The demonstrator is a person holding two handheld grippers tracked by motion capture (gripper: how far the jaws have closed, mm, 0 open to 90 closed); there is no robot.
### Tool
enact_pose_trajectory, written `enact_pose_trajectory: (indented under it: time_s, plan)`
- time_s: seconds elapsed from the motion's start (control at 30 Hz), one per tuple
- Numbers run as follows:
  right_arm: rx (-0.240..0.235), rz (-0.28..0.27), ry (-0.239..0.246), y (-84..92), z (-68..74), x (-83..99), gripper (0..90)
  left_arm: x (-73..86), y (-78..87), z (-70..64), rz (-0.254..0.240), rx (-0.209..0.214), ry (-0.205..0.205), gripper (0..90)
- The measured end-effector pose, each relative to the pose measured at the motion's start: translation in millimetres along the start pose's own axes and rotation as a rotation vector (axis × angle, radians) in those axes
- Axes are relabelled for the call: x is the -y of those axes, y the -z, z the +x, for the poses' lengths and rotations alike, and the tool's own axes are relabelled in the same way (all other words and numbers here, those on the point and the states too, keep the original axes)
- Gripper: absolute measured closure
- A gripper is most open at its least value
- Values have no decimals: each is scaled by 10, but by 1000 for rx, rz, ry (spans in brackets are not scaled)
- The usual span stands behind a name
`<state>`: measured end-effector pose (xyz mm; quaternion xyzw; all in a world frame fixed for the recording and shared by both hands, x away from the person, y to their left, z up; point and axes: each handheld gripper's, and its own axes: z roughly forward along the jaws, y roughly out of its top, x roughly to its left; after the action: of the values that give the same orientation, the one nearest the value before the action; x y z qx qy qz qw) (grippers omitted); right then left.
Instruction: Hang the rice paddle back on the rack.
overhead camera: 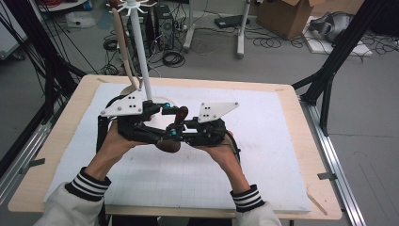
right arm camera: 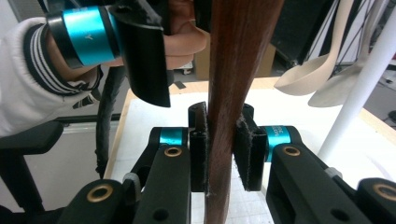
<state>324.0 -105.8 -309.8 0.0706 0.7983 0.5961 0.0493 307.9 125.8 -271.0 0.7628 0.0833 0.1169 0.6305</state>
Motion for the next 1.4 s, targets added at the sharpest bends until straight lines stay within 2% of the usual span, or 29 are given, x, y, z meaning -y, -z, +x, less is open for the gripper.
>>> enact_pose_trajectory:
  time_s: [0.4,0.6,0.83,1.13,1.27,1.4]
  plan:
    - [-4,2,3,-6,12,-5,783,0,-11,-20,13,0,-32,575]
    - [0,-4,3,1,10,-7,782,5,8,-26,5,-5,-43,735]
    - [-5,-11,3,1,14,-9,782,6,0,-33,2,5,-47,749]
    - [-19,-41,13,4,6,-9,774,3,57,-1,-23,25,-17,762]
    - [-6,-44,24,-1,22,-9,741,8,79,16,-39,26,-4,769]
    - [29,-50,19,-8,34,-3,561,5,107,25,-58,27,1,771]
